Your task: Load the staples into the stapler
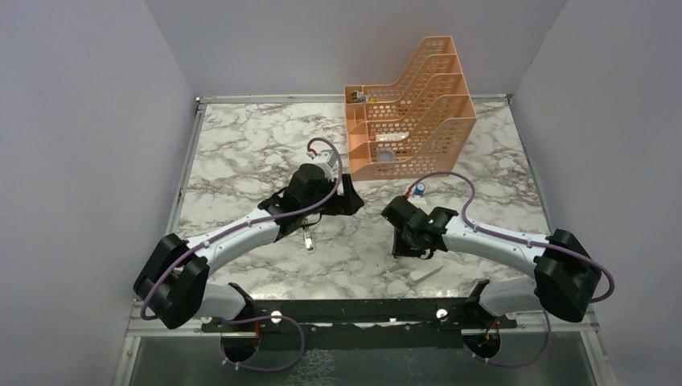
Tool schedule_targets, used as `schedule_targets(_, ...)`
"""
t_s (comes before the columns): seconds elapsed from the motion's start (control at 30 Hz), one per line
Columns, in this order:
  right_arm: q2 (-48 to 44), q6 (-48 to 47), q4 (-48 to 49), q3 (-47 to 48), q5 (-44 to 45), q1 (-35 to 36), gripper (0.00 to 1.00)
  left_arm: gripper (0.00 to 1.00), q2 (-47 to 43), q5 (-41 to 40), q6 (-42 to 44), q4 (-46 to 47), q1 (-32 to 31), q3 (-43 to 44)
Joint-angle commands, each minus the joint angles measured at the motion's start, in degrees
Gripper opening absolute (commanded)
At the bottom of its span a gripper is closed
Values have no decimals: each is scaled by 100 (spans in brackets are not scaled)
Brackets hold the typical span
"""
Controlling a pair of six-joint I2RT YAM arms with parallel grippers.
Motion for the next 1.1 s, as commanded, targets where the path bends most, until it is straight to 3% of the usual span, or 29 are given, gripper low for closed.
schedule_targets(0.0,-110,69,57,184,-59,-11,20,83,236,363,-175,815,-59,-257)
schedule_targets(0.27,-513,280,1080,-49,-480,-260,20,84,589,440,-519,1560,-418,-671)
schedule_targets(0.53,-669,1019,2442,-660,-1877,-875,20,68,500,555,-503,2518,-759,-1366)
schedule_targets(0.73,-847,1359,2673,-738,-2198,-1024,20,67,617,679,-702,3130,-872,-1652)
schedule_targets(0.8,-848,1401,2686,-725,-2282,-1048,20,61,658,729,-657,3334,-905,-1703)
schedule_targets(0.93,-841,1471,2769,-730,-2532,-1142,20,39,744,878,-604,3515,-923,-1729)
schedule_targets(1.07,-840,1461,2781,-697,-2600,-1181,20,28,767,876,-529,3585,-925,-1782)
